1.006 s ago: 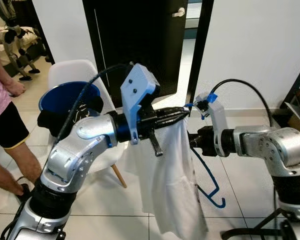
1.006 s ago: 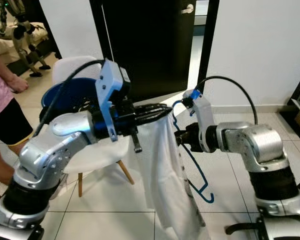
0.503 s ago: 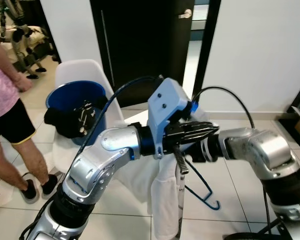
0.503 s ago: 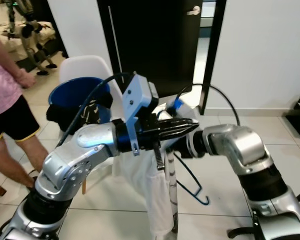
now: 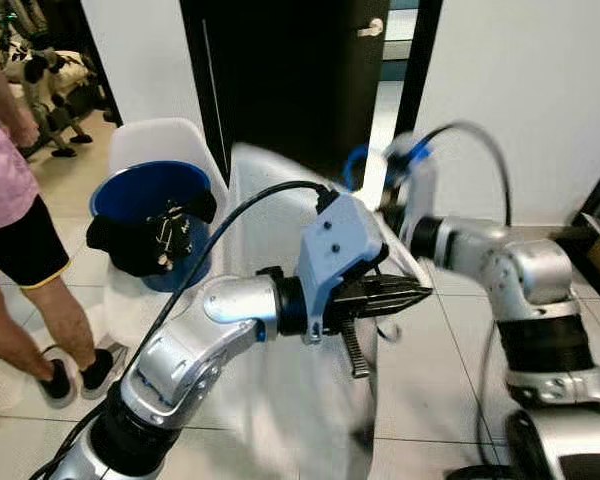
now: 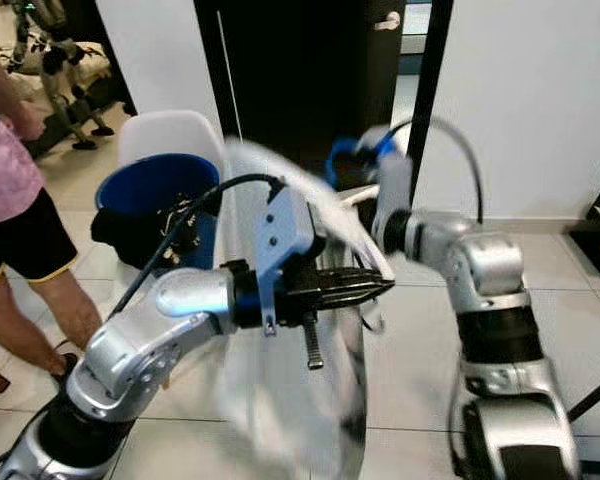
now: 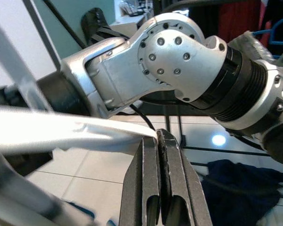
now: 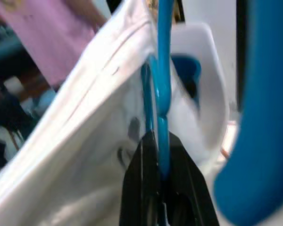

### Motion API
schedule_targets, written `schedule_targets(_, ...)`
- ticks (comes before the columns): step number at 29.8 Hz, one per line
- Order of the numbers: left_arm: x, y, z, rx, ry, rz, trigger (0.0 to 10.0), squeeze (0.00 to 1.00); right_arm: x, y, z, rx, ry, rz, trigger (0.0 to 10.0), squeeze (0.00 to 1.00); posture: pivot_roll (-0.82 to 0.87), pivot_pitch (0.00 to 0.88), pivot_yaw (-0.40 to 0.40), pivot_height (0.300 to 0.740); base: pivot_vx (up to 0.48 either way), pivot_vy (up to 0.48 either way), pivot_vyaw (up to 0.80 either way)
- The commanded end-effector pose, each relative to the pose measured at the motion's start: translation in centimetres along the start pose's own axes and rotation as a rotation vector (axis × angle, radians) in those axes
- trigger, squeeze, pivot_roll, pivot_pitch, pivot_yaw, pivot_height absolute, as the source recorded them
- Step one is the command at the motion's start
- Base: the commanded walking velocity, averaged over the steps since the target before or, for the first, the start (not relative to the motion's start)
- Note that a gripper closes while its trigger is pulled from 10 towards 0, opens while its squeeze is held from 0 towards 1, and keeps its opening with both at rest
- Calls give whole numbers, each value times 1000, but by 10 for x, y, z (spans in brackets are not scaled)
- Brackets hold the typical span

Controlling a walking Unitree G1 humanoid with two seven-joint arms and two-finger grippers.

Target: Hang hanger

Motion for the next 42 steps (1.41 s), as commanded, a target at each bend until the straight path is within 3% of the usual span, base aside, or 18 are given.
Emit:
schedule_targets(1,-8,-12,-3,-66,38,-6,10000,0,18,-2,1,-13,-108,-26,10000,0,-101,0,5,740,0,0,0)
schedule_targets(9,-25,-10,2,-56,128,-33,10000,0,27,3,-2,7,-201,-39,10000,0,-94,0,6,740,0,0,0)
schedule_targets(10,-28,-7,5,-45,145,-29,10000,318,30,6,-2,15,-218,-16,10000,0,-94,0,7,740,0,0,0)
schedule_targets(11,-28,-7,5,-45,145,-29,10000,318,30,6,-2,15,-218,-16,10000,0,-94,0,7,740,0,0,0)
schedule_targets(12,-29,-4,8,-32,156,-26,10000,1000,32,7,-1,16,-234,4,10000,0,-92,0,7,740,0,0,0)
schedule_targets(23,-25,13,19,58,152,-41,10000,1000,36,4,1,-25,-253,79,10000,0,-91,0,11,740,0,0,0)
schedule_targets(25,-12,28,21,148,91,-63,10000,1000,32,4,1,-37,-233,114,10000,0,-91,0,12,740,0,0,0)
schedule_targets(27,-12,28,21,148,91,-63,10000,1000,32,4,1,-37,-233,114,10000,0,-91,0,12,740,0,0,0)
schedule_targets(29,14,48,22,280,-47,-56,10000,1000,26,4,0,-44,-209,136,10000,0,-87,0,11,740,0,0,0)
schedule_targets(31,14,48,22,280,-47,-56,10000,1000,26,4,0,-44,-209,136,10000,0,-87,0,11,740,0,0,0)
schedule_targets(32,26,49,23,276,-123,-22,10000,165,24,4,0,-49,-205,145,10000,0,-89,0,14,740,0,0,0)
schedule_targets(33,35,44,25,235,-175,9,10000,0,23,2,0,-60,-205,154,10000,0,-90,0,14,740,0,0,0)
schedule_targets(37,39,20,36,49,-184,39,10000,0,19,-11,5,-129,-179,210,10000,0,-90,0,14,740,0,0,0)
schedule_targets(42,40,12,47,-5,-176,44,10000,0,18,-20,10,-160,-171,226,10000,0,-80,0,8,740,0,0,0)
Point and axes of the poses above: a point about 5 cm out from each wrist's last joint towards the gripper, its own z axis pointing back from the gripper into the wrist, its own x axis along the axis of the wrist's last joint, y = z × x, the point moved 2 cm from there along -z, pointing out of the wrist towards the gripper, and after that the axes turned 9 degrees about z, right-handed, at the moved point
